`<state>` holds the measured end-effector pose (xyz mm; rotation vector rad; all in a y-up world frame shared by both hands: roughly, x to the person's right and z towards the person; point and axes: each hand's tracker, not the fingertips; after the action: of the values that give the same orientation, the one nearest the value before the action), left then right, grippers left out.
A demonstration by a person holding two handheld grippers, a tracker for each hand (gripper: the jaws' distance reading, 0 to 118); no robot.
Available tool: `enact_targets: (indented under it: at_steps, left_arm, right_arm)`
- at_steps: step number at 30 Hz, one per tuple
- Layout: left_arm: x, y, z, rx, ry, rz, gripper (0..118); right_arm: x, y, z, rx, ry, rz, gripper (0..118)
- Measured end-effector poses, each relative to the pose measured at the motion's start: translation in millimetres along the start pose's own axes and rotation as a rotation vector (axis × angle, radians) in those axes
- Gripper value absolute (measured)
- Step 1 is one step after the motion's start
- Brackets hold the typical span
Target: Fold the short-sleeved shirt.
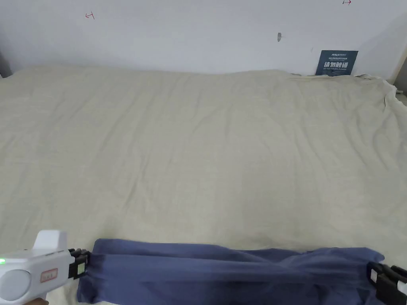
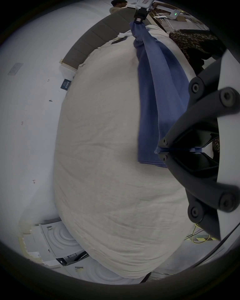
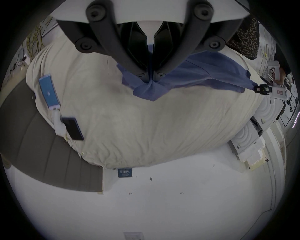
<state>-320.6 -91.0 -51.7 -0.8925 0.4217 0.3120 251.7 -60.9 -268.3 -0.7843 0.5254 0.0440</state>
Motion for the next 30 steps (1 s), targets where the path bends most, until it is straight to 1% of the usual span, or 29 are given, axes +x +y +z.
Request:
enact_targets:
  at_steps: [4,9,12,15,16,18,20,21,22,23,24,25,26,30]
  left_arm:
    - [2.7,-30.1,-23.9,-0.051,0.032,0.003,0]
    - [11.1,-57.9,-42.5,-0.092,0.067,0.022,0]
    - [7.0,-58.0,-43.7,-0.069,0.079,0.067,0]
    - [8.3,-55.6,-42.4,-0.076,0.084,0.045,0]
    - [9.2,-54.9,-41.6,-0.077,0.086,0.038,1]
    - [8.9,-51.7,-39.8,-0.083,0.084,0.046,9]
    - [9.7,-46.2,-33.6,-0.08,0.083,0.067,15]
    - [9.7,-42.0,-28.9,-0.068,0.085,0.078,30]
    - [10.4,-35.9,-22.5,-0.058,0.087,0.087,53]
    - [11.9,-28.4,-15.5,-0.045,0.094,0.094,83]
    - [13.2,-22.0,-7.9,-0.006,0.102,0.105,101]
    - [14.9,-14.3,2.6,0.054,0.093,0.1,110]
    - [14.1,-6.2,12.7,0.109,0.072,0.101,113]
    - [27.0,30.6,52.8,0.252,0.04,0.102,113]
  right_arm:
    - [4.2,-32.8,-24.7,-0.076,-0.038,-0.046,2]
    - [15.6,-63.6,-64.7,-0.168,-0.101,-0.046,2]
    - [20.3,-77.1,-79.1,-0.194,-0.119,-0.071,2]
    - [20.2,-75.2,-75.3,-0.177,-0.127,-0.092,2]
    - [19.8,-73.9,-73.2,-0.178,-0.127,-0.088,2]
    - [21.1,-70.2,-68.8,-0.173,-0.122,-0.087,5]
    - [21.3,-62.7,-59.3,-0.161,-0.101,-0.114,9]
    - [20.6,-56.7,-52.2,-0.143,-0.098,-0.121,19]
    - [19.5,-48.6,-44.0,-0.118,-0.093,-0.123,38]
    - [17.3,-38.6,-33.9,-0.07,-0.092,-0.121,65]
    - [14.5,-29.9,-25.1,-0.031,-0.093,-0.112,78]
    - [11.2,-17.9,-14.1,0.021,-0.09,-0.099,85]
    - [8.0,-7.0,-4.6,0.063,-0.094,-0.083,87]
    - [-11.1,39.5,33.2,0.249,-0.081,-0.037,87]
